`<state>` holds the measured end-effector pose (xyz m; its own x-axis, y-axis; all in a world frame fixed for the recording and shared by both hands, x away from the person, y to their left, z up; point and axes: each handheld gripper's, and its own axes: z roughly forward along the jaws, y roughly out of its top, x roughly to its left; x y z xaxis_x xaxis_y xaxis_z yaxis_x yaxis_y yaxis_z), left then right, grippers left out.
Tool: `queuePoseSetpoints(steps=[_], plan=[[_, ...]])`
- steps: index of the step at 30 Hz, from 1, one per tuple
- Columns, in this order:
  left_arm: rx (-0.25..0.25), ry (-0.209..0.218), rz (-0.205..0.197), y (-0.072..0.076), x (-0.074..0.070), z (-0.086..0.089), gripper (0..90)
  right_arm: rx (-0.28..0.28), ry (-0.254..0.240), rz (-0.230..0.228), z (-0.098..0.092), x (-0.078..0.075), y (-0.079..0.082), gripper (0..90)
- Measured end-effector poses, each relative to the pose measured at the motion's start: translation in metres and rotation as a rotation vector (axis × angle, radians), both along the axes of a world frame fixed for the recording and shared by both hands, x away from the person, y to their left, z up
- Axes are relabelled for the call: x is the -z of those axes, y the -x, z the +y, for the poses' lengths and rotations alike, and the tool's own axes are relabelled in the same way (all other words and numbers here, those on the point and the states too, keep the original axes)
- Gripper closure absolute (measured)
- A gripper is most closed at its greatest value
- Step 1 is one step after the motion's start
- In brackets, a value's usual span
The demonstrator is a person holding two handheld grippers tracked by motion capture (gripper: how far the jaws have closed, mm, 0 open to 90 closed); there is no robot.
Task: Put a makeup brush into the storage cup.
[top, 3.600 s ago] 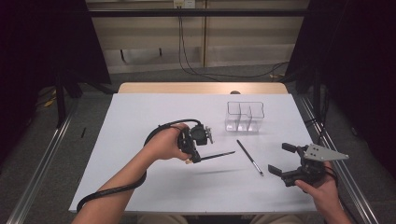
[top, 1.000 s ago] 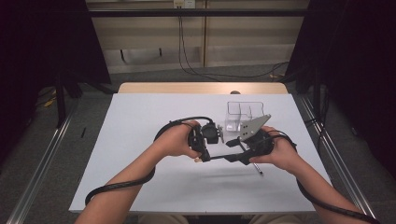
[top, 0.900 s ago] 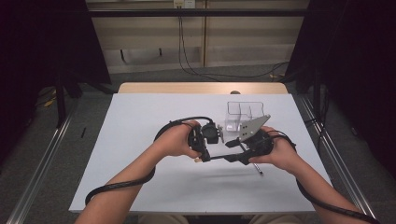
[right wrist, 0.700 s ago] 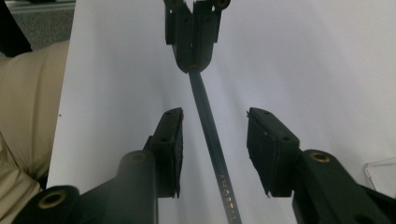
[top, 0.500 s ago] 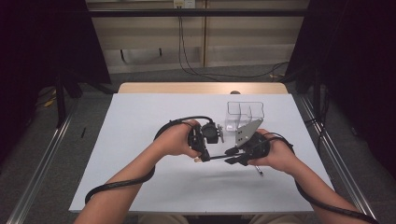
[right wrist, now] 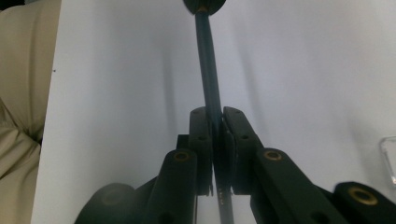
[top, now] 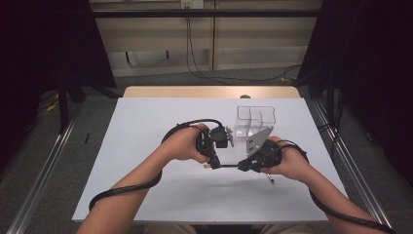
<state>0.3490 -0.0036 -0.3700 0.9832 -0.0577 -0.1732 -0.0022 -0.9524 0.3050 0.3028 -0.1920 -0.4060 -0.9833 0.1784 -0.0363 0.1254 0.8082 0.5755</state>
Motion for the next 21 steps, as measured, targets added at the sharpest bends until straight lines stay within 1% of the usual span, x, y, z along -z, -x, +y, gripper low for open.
queuePoseSetpoints(steps=[1, 2, 3, 4, 5, 7, 12, 13, 15, 16, 17, 18, 19, 20, 21], plan=[[0.000, 0.000, 0.000, 0.000, 0.000, 0.000, 84.2, 0.003, 0.007, 0.006, 0.000, 0.001, 0.001, 83.9], [-0.006, 0.014, 0.007, -0.001, -0.002, 0.001, 84.2, 0.003, 0.007, 0.006, 0.000, 0.001, 0.001, 83.9], [-0.012, 0.035, 0.018, -0.003, -0.006, 0.003, 84.2, -0.011, 0.009, 0.006, 0.001, 0.006, 0.002, 84.8], [-0.012, 0.035, 0.018, -0.003, -0.006, 0.003, 84.2, -0.011, 0.009, 0.006, 0.001, 0.006, 0.002, 84.8], [-0.024, 0.052, 0.019, -0.005, -0.008, 0.005, 84.1, 0.005, -0.003, 0.011, 0.000, 0.008, 0.003, 84.9], [-0.032, 0.067, 0.023, -0.006, -0.010, 0.007, 84.0, 0.014, -0.023, 0.024, -0.001, 0.010, 0.002, 85.0], [-0.030, 0.065, 0.020, -0.006, -0.007, 0.008, 83.5, 0.014, -0.027, 0.029, -0.001, 0.012, 0.002, 85.0], [-0.034, 0.070, 0.026, -0.006, -0.006, 0.008, 83.0, 0.013, -0.028, 0.026, -0.001, 0.012, 0.002, 85.0], [-0.036, 0.078, 0.026, -0.006, -0.005, 0.009, 80.1, 0.015, -0.034, 0.026, -0.001, 0.012, 0.003, 85.0], [-0.041, 0.086, 0.024, -0.007, -0.005, 0.010, 74.8, 0.024, -0.046, 0.025, -0.001, 0.010, 0.003, 85.1], [-0.042, 0.094, 0.028, -0.007, -0.005, 0.011, 74.8, 0.024, -0.046, 0.025, -0.001, 0.010, 0.003, 85.1], [-0.048, 0.106, 0.031, -0.007, -0.005, 0.012, 73.0, 0.026, -0.049, 0.020, -0.002, 0.009, 0.003, 85.0], [-0.053, 0.118, 0.031, -0.007, -0.005, 0.013, 67.1, 0.037, -0.053, 0.013, -0.003, 0.008, 0.002, 85.0], [-0.061, 0.133, 0.026, -0.007, -0.005, 0.014, 67.1, 0.037, -0.053, 0.013, -0.003, 0.008, 0.002, 85.0], [-0.054, 0.138, 0.029, -0.007, -0.005, 0.015, 65.3, 0.035, -0.057, 0.013, -0.004, 0.008, 0.002, 85.0]])
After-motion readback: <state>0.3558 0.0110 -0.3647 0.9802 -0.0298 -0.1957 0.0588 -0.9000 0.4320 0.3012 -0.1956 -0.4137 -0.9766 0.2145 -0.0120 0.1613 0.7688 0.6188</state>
